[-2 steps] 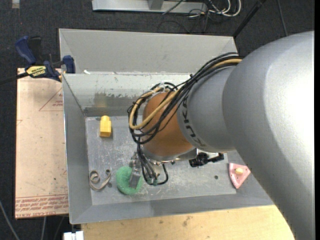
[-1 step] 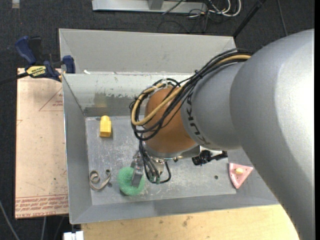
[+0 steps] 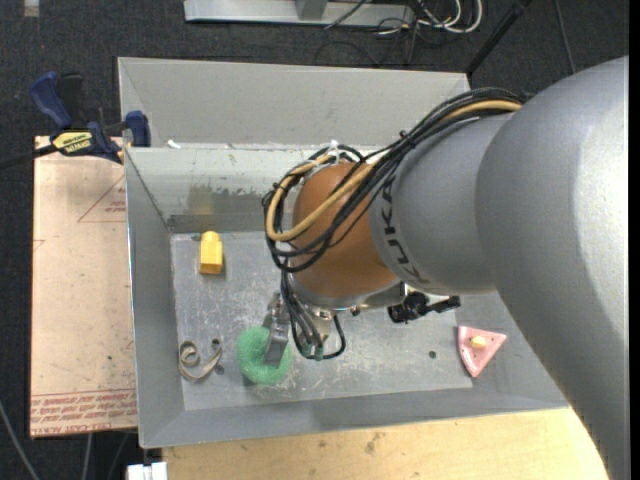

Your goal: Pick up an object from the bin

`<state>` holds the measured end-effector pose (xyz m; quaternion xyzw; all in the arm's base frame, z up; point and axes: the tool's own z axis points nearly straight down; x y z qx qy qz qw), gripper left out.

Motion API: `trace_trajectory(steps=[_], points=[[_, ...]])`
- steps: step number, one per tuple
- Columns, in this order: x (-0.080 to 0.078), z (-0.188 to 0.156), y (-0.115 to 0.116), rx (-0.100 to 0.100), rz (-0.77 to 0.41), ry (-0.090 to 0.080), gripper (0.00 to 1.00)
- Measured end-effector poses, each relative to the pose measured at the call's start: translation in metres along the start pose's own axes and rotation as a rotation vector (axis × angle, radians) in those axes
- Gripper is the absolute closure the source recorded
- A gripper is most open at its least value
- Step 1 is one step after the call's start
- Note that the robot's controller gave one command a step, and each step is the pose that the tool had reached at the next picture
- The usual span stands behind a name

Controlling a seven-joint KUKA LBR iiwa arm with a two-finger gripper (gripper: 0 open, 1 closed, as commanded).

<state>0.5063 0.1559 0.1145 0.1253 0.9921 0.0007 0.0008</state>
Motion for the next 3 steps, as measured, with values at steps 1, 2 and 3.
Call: trace_trajectory(steps=[1, 2, 3], points=[[0.000, -0.011, 0.000, -0.001, 0.000, -0.001, 1.00], [0.000, -0.020, 0.000, 0.001, 0.000, 0.001, 1.00], [0.000, -0.030, 0.000, 0.000, 0.000, 0.000, 1.00]])
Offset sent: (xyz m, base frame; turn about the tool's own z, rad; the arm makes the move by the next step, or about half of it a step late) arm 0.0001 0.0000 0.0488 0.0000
